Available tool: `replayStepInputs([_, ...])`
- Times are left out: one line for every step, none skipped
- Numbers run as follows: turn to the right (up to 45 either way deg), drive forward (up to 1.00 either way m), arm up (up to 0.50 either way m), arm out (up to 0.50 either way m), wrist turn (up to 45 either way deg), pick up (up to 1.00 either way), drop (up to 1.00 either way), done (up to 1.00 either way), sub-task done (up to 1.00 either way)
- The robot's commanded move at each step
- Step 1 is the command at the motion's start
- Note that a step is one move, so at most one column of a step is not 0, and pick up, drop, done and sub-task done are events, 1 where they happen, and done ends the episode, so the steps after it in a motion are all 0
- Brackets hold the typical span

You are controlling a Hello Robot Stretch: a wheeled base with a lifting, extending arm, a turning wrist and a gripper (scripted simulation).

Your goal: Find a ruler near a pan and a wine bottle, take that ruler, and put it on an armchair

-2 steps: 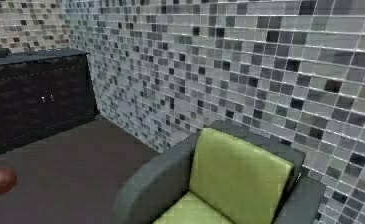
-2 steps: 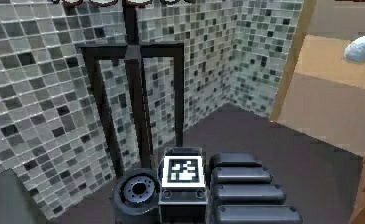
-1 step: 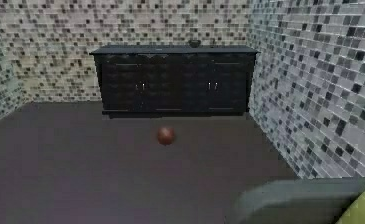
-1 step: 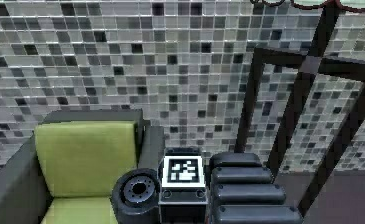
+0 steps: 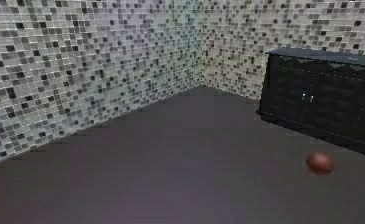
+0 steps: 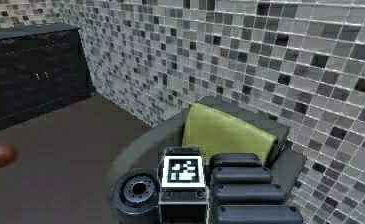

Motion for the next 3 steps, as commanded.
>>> replayStepInputs([-45.0, 0.0, 0.0, 0.0, 0.0, 0.0, 0.0, 0.0, 0.0])
replayStepInputs([0.0, 0.05, 0.0, 0.0, 0.0, 0.0, 0.0, 0.0, 0.0])
replayStepInputs([-45.0, 0.0, 0.0, 0.0, 0.0, 0.0, 0.0, 0.0, 0.0])
